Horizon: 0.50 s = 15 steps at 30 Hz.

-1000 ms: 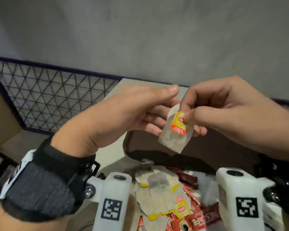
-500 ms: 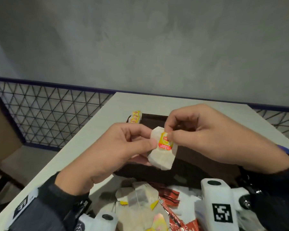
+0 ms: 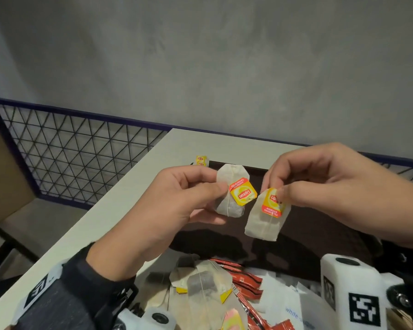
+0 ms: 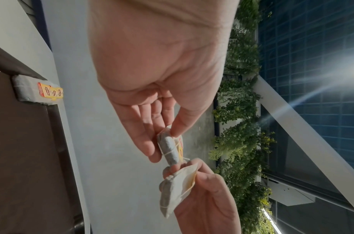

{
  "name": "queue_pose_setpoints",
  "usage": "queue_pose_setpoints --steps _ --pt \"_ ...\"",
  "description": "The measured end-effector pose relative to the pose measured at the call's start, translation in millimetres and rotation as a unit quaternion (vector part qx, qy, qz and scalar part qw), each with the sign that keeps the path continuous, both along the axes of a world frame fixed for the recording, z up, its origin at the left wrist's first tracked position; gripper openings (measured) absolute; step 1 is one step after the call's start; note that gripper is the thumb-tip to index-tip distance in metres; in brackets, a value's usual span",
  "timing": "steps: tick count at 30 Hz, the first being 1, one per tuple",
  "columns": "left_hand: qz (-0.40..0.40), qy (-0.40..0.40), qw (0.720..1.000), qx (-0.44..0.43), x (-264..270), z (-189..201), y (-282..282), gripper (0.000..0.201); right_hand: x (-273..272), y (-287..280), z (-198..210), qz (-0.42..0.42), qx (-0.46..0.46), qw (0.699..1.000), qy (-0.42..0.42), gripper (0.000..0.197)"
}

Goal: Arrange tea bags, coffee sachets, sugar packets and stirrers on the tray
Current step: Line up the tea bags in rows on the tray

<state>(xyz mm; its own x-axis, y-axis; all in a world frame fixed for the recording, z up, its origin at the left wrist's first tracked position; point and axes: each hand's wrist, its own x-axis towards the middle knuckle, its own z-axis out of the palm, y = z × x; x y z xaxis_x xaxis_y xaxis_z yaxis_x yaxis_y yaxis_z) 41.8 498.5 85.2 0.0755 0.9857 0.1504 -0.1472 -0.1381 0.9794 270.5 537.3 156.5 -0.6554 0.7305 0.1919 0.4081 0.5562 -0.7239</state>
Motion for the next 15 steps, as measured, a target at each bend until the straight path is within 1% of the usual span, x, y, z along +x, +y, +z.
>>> queue_pose_setpoints --steps 1,3,7,10,12,14,15 --pt "0.002 -0.003 1.0 0.004 0 1 0 0.016 0 1 -1 -0.003 -0.004 1.0 -0.003 0.01" --pt "0.008 -0.006 1.0 0.012 -1 2 -1 0.015 -2 1 -2 -0.012 -0.009 1.0 0.011 0.003" --pt "0.037 -0.023 0.999 0.02 -4 5 -1 0.016 -6 3 -5 -0.028 -0.028 0.997 0.072 0.019" --pt "0.053 -0.028 0.998 0.024 -4 7 -2 0.02 -10 2 -7 -0.029 -0.017 0.998 0.056 0.031" --pt "0.059 -0.035 0.997 0.022 -4 8 -2 0.02 -13 1 -8 -0.036 -0.031 0.998 0.048 0.036" --pt "0.064 -0.049 0.997 0.02 -3 8 -1 0.022 -18 2 -11 -0.039 -0.039 0.997 0.045 0.033" --pt "0.066 -0.056 0.996 0.02 -3 8 -1 0.023 -20 2 -12 -0.039 -0.041 0.997 0.046 0.025"
